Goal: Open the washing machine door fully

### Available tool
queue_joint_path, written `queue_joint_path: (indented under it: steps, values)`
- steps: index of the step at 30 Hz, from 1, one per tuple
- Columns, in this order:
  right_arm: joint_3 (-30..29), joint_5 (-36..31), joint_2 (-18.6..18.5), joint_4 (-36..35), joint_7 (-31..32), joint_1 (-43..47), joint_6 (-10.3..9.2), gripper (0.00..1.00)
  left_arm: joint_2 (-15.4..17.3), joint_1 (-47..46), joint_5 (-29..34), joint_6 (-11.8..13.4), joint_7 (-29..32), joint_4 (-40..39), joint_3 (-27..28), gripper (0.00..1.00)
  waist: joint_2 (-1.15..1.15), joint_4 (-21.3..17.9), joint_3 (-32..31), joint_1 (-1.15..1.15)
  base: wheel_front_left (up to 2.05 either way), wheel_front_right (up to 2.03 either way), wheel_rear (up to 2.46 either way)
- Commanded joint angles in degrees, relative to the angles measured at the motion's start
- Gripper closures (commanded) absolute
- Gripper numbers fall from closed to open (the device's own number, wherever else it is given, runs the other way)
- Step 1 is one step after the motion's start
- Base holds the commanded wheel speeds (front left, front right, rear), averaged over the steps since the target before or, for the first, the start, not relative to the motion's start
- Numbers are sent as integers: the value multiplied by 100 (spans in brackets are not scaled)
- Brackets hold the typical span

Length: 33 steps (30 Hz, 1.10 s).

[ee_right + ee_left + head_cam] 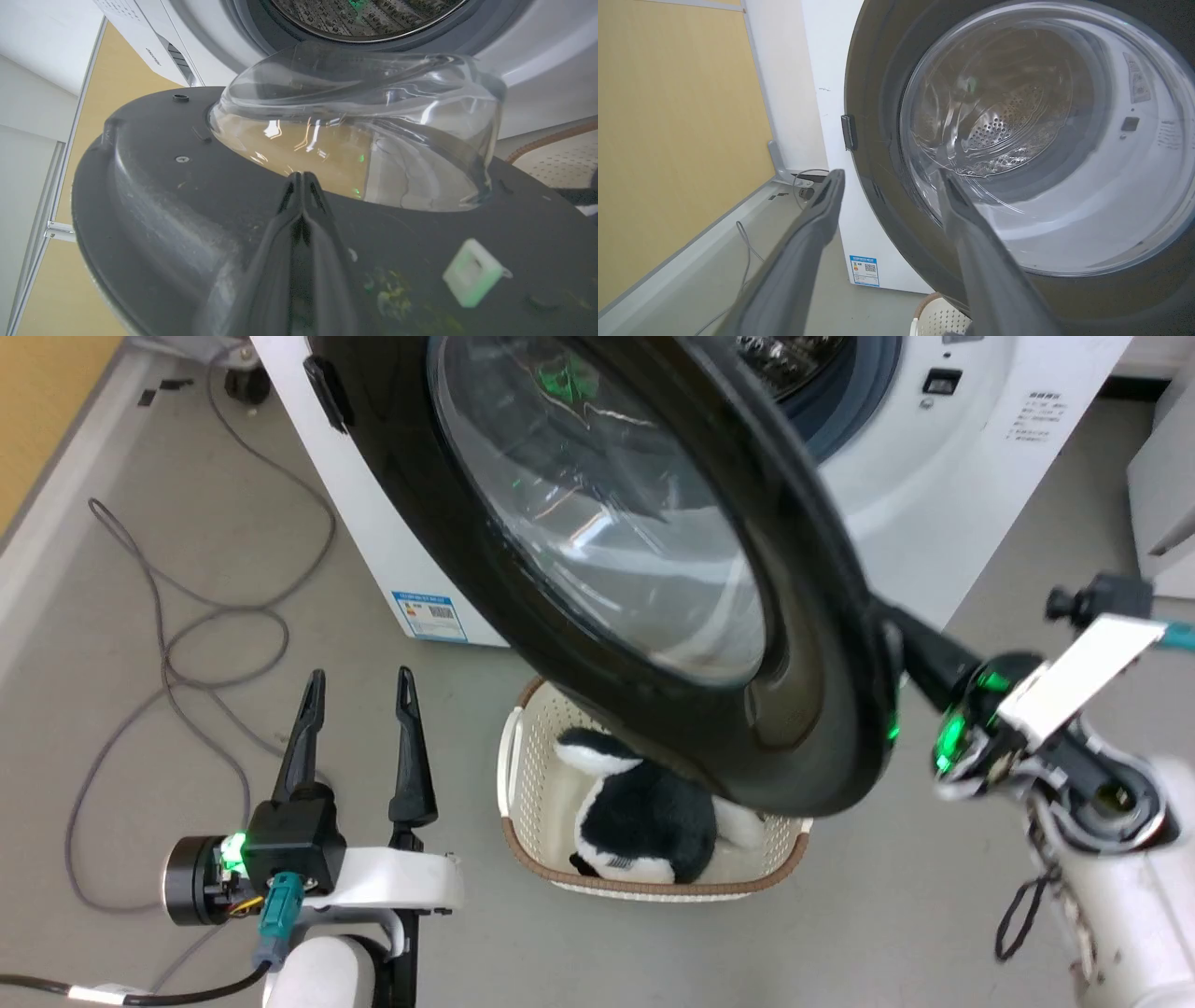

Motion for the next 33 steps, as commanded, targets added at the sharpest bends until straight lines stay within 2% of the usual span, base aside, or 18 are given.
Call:
queue_joint_path:
  steps: [1,18,33]
  values:
    - [37,61,76,-82,52,173,39,100,7,67,31,-14,-32,5,25,0,0,-7,-63,1,0,0,0]
    - [486,10,599,-795,434,1413,39,100,7,401,64,-114,-32,138,3,0,0,139,-627,1,0,0,0]
    - [1165,-77,906,-819,576,1901,39,100,7,545,35,-105,-32,197,-4,0,0,225,-817,1,0,0,0]
